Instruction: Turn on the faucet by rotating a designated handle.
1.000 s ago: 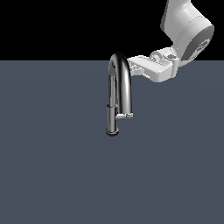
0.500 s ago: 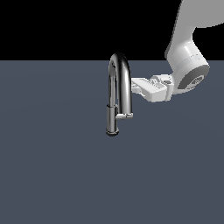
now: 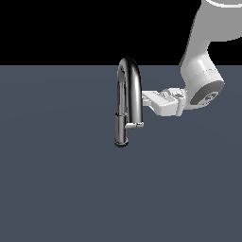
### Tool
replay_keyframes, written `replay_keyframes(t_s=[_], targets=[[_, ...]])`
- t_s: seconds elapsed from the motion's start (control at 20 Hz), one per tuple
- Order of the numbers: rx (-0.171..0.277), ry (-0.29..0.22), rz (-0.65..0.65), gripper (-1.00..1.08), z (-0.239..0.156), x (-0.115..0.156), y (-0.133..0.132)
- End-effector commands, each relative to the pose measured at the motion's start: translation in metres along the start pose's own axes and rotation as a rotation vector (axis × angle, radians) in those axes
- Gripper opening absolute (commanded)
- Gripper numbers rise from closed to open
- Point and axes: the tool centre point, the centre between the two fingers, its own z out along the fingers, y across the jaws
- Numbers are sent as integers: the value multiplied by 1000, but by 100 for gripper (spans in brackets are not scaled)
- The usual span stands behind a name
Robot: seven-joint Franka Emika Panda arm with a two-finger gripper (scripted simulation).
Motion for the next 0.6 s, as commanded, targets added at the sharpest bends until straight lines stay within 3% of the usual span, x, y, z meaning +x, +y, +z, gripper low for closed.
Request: replay_keyframes(t_s=[0.0,0.55], targets=[[1,0,0,-100,0,0,0],[1,0,0,-100,0,-4,28]])
